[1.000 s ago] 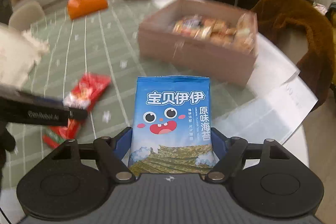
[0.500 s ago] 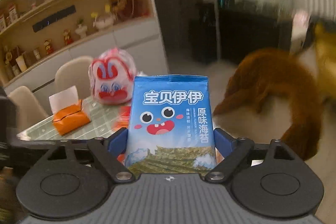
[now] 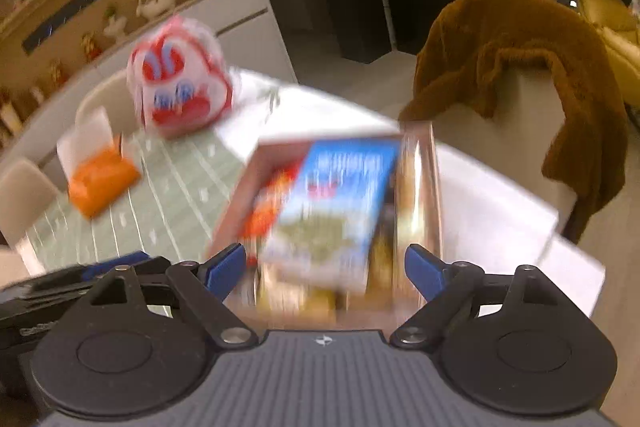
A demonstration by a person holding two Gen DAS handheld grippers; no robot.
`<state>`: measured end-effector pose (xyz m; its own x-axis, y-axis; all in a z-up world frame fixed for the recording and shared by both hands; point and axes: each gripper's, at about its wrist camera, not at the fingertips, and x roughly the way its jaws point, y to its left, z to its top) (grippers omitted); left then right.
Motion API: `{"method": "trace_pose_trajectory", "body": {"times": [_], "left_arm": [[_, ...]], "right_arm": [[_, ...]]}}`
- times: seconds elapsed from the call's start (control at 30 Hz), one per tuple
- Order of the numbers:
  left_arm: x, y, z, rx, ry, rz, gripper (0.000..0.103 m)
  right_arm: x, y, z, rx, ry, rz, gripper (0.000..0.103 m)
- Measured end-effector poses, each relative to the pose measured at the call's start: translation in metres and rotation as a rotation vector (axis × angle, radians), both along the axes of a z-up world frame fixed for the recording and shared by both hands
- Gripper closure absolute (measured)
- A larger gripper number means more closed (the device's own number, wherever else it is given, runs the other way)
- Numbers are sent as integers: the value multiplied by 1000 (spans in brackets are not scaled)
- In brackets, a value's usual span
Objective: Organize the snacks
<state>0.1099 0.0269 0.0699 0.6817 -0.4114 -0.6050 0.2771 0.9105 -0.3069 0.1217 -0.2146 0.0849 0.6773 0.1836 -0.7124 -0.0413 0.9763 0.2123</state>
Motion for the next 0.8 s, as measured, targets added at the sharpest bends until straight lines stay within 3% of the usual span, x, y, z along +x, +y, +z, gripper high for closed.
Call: {"method": "trace_pose_trajectory", "body": {"times": [0.1, 0.23, 0.4, 0.47, 0.5, 0.8], "left_arm": [[-37, -2, -26, 83, -10, 9, 51], [-55, -9, -53, 215, -8, -3, 51], [-60, -5, -65, 242, -53, 13, 51], [-60, -9, -69, 262, -83, 13, 49], [-60, -10, -69, 270, -97, 16, 49], [-62, -15, -71, 265, -113, 16, 49]], "right_arm": [[-39, 25, -35, -57, 11, 12, 16], [-66, 54, -69, -157, 8, 15, 16], [-75, 61, -83, -220, -20, -8, 13], [-73, 58, -85, -215, -20, -45, 1], [-73, 56, -87, -213, -21, -68, 0], [-78, 52, -95, -216, -117, -119, 0]]}}
